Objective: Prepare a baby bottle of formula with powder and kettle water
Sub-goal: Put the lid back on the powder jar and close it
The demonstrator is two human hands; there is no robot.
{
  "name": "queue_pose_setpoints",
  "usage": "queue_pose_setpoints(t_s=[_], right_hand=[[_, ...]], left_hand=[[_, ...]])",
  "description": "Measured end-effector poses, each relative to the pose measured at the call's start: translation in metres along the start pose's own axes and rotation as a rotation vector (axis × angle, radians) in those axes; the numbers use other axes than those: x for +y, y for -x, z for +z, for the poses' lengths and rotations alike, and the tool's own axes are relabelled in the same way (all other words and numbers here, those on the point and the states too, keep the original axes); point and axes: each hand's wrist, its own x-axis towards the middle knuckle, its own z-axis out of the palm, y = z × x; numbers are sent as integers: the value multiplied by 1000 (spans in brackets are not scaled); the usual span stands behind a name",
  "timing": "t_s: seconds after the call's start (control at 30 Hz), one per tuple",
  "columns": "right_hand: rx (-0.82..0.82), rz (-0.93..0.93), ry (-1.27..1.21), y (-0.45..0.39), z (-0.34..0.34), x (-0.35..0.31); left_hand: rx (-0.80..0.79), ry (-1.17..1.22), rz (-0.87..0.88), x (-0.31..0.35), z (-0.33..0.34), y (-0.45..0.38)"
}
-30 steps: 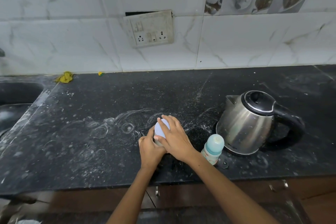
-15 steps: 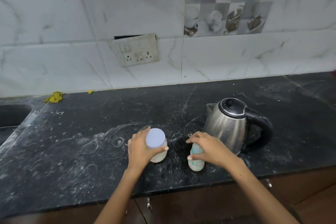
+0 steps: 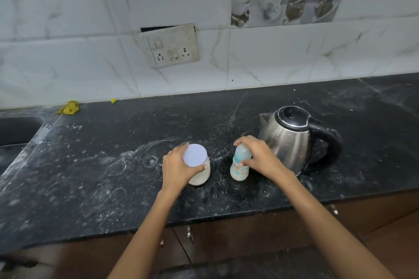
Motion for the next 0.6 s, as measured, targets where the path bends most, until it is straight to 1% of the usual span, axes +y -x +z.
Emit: queue_pose_setpoints(t_s=[0.1, 0.3, 0.6], right_hand=[[5, -26, -64, -14, -3, 0], [-88, -74, -60, -32, -2, 1], [-169, -80, -83, -36, 0, 2]], left_hand=[[-8, 28, 9, -3, -8, -6], [-154, 22, 43, -10, -13, -14], [-236, 120, 66, -17, -13, -28]])
